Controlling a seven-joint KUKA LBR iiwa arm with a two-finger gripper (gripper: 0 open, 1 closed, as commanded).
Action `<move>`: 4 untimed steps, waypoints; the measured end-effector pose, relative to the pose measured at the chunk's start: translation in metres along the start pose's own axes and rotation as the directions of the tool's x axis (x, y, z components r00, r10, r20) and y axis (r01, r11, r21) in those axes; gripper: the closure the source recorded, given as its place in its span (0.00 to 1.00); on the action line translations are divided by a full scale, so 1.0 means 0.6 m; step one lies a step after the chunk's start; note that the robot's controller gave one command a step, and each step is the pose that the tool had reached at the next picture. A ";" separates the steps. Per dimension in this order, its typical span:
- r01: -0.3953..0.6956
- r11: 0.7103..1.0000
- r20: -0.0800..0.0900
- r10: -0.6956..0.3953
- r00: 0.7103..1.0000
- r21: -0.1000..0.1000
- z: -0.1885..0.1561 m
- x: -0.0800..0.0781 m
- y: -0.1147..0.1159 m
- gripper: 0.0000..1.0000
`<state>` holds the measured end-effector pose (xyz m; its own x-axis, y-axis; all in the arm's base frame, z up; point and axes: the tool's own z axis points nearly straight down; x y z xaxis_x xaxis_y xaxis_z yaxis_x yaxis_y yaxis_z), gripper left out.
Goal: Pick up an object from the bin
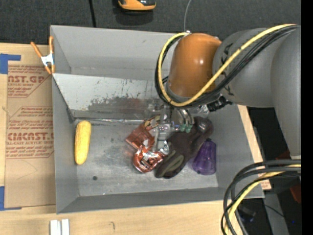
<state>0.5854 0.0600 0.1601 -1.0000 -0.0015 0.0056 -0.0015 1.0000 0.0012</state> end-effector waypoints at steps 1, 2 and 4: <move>-0.001 1.000 0.007 0.001 1.000 0.000 -0.008 -0.003 0.000 0.00; 0.092 0.996 0.013 -0.092 0.996 0.001 0.017 -0.004 -0.006 0.00; 0.177 0.984 0.017 -0.177 0.984 0.002 0.144 0.003 -0.022 1.00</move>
Offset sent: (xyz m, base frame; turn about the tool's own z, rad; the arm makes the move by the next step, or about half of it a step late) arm -0.0002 -0.0118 -0.0428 -0.2386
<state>0.5832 0.0468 0.0739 -0.9839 -0.1783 -0.0119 -0.1784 0.9840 0.0006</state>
